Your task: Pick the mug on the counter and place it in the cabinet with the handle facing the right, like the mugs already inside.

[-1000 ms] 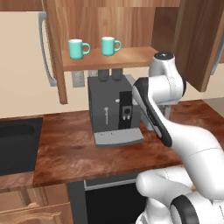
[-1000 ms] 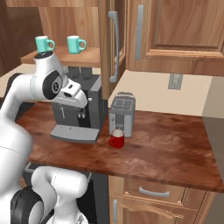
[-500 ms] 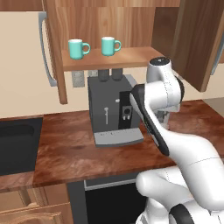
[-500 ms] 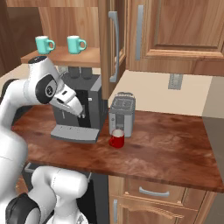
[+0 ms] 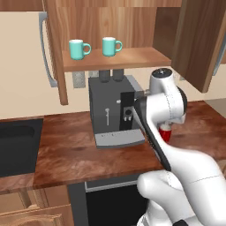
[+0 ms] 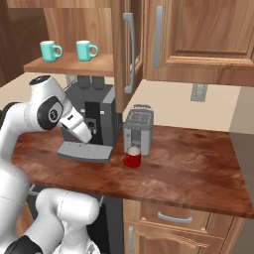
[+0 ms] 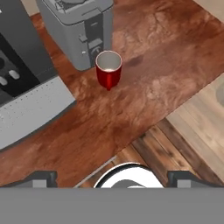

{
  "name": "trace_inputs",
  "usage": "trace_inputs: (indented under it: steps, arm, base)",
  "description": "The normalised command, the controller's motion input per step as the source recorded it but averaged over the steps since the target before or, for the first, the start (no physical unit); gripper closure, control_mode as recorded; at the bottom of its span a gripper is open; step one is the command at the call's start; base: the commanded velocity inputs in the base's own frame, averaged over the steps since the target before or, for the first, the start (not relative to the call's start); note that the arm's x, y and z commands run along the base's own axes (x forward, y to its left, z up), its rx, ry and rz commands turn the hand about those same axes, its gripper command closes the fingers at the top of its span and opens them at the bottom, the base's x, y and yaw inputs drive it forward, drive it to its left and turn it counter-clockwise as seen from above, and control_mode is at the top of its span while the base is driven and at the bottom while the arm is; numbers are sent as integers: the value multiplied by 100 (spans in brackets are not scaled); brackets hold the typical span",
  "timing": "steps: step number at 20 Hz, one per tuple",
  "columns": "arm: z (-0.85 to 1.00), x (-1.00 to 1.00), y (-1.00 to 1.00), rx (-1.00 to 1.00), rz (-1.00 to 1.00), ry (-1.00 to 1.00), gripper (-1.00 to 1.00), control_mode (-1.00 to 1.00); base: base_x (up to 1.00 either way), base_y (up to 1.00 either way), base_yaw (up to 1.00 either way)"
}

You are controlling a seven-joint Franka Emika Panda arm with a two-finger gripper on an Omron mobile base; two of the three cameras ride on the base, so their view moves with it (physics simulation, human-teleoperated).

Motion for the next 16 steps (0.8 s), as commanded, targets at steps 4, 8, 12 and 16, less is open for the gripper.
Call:
trace_inputs:
  steps: [4,8,12,16]
  arm:
    - [-20,-9,-14,0,-9,-1,-100,-100]
    - [-19,-8,-14,0,-7,0,-100,-100]
    - [-18,-3,-14,0,-4,0,-100,-100]
    - [-18,0,-13,0,-1,0,-100,-100]
  base:
    - [0,0,0]
    - [0,0,0]
    - [0,0,0]
    - [0,0,0]
